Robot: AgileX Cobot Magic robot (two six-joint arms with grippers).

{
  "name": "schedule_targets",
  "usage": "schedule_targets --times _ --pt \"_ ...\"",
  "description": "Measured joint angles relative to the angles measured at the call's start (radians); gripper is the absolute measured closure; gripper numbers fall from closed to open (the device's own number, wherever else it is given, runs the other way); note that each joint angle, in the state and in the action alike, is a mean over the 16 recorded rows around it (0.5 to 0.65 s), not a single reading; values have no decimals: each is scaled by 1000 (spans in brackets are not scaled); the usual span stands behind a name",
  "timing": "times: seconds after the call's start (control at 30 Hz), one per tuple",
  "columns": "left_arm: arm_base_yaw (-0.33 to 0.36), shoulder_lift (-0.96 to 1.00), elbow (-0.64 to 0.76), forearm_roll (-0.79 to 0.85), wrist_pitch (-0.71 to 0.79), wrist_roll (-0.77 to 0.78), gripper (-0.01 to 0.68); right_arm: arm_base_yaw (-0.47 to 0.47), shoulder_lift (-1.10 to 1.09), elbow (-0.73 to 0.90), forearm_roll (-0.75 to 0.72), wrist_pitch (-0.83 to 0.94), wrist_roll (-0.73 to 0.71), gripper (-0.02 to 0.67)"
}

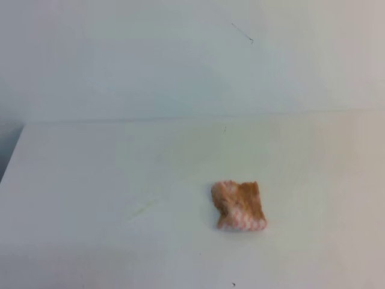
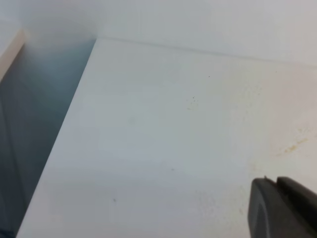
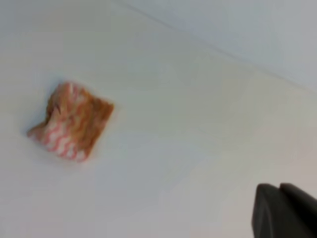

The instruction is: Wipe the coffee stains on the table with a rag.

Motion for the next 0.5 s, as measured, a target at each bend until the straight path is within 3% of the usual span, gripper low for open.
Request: schedule_targets --times 0.27,0.5 --pt "0 0 0 0 0 0 674 0 -390 378 29 -58 27 650" --pt "0 0 0 0 0 0 674 0 -633 545 102 -81 28 651"
